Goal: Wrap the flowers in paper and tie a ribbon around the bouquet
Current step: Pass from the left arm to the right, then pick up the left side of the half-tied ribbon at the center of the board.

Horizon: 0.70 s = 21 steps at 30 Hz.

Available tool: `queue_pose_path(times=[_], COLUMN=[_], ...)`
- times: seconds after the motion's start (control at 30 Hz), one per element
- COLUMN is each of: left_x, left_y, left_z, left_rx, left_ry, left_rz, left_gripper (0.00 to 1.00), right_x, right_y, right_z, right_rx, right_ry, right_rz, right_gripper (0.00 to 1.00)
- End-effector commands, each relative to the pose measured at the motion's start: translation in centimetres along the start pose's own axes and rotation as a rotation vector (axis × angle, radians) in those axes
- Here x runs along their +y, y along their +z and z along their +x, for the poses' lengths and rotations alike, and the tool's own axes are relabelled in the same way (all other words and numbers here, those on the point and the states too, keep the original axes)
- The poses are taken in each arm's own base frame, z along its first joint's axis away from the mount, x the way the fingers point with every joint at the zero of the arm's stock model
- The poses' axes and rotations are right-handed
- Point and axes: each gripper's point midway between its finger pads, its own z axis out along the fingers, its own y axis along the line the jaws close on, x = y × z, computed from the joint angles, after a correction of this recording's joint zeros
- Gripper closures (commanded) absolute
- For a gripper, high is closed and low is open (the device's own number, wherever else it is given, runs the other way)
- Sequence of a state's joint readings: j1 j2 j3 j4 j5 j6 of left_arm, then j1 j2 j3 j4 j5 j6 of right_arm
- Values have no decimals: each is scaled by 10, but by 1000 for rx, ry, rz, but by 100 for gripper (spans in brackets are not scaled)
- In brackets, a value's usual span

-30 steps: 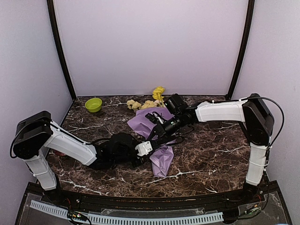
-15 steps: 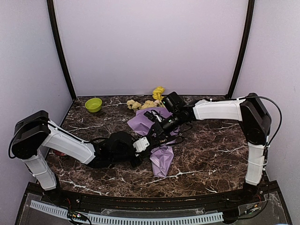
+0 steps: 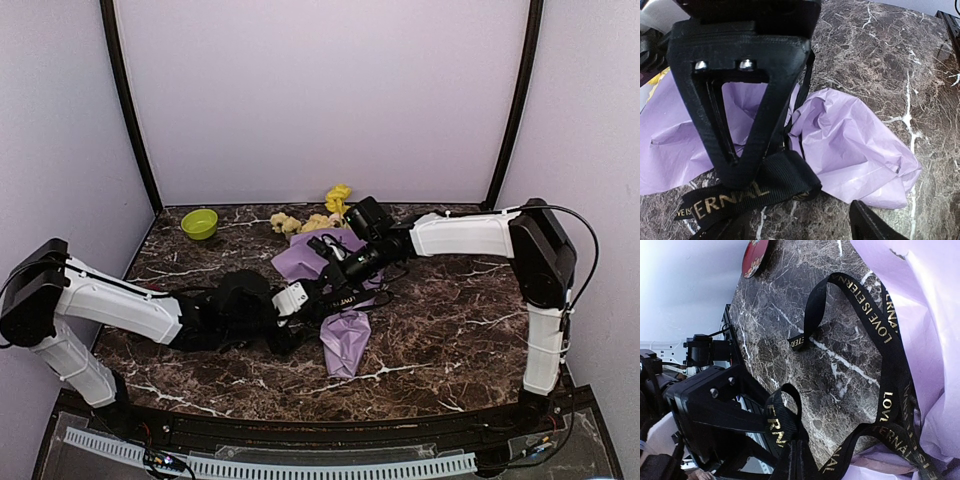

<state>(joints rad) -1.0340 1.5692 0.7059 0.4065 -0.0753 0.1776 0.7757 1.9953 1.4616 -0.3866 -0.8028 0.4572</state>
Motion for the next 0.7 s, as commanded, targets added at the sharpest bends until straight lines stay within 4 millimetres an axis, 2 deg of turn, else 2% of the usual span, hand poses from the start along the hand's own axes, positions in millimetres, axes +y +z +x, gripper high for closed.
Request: queue_pose_path(times=[0.0, 0.23, 0.33, 0.47, 0.53, 0.67], left_x=[15, 32, 59, 105, 121, 139], left_y=[-23, -54, -65, -77, -82, -82], left_z=[-20, -48, -49, -22, 5, 58], left_rx=[-15, -93, -73, 14, 107, 241], left_ry=[-73, -290, -415, -658, -740, -867], left_rz=[-20, 27, -33, -146, -216, -278], left_gripper=[26, 15, 14, 13, 13, 13], right_x=[3, 4, 7, 5, 0, -6], right_y=[-7, -12, -15, -14, -14, -18], right_z=[-13, -23, -29, -28, -27, -26], right_rx=[-59, -121, -142, -131, -132, -157], right_ry=[-56, -85, -103, -125, -128, -123], right_rz=[7, 31, 34, 48, 75, 112], right_gripper=[100, 100, 100, 100, 100, 100])
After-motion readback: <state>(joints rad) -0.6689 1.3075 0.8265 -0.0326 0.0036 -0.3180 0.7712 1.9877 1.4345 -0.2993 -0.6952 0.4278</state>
